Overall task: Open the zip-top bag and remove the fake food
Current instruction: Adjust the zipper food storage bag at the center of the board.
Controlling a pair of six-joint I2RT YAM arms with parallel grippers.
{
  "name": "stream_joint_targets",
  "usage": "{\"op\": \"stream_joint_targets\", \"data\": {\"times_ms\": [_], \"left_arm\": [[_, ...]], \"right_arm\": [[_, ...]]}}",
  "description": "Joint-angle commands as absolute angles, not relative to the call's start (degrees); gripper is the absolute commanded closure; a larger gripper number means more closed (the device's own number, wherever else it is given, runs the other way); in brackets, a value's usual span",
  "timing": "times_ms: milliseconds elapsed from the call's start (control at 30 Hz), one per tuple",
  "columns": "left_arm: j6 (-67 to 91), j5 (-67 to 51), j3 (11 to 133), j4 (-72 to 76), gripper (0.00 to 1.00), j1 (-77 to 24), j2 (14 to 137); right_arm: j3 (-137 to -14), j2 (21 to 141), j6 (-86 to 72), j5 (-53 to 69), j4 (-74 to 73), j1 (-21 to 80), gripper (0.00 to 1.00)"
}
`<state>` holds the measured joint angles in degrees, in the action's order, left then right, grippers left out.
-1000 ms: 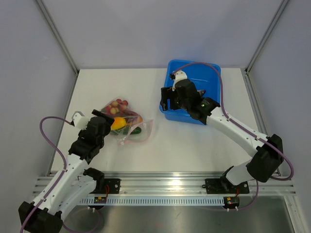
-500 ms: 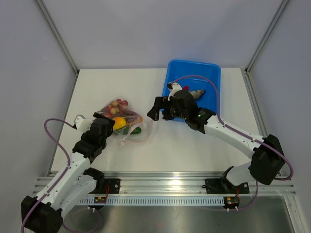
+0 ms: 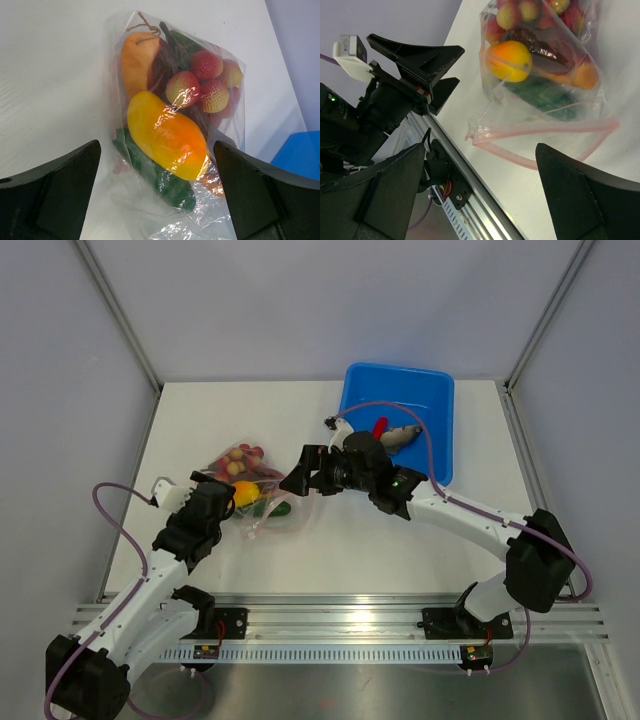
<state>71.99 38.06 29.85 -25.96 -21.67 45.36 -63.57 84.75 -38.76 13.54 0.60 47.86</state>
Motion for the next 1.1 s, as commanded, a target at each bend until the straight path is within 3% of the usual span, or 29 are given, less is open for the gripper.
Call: {"op": "stream_joint_targets", "data": {"times_ms": [0,267,700,1067], "left_arm": [[72.8,41.2,30.0,-23.8,0.01,-21.7,44.6],[73.0,41.7,29.8,-24.2,0.01,-21.7,44.1],[74.5,41.0,29.4,-23.7,0.01,-21.7,44.7],[79.8,39.5,32.3,-28.8,0.01,-21.7,48.1]], "right_arm": [[-64.1,86.9,-40.7,15.3,3.9,49.1,0.01],[-65.9,90.3,-45.6,12.7,-1.8,50.0,0.00],[-67.1,97.9,-49.6,14.2,3.7,50.1,0.01],[-77.8,104.1,-46.3,9.4,-3.9,50.1,0.02]]}}
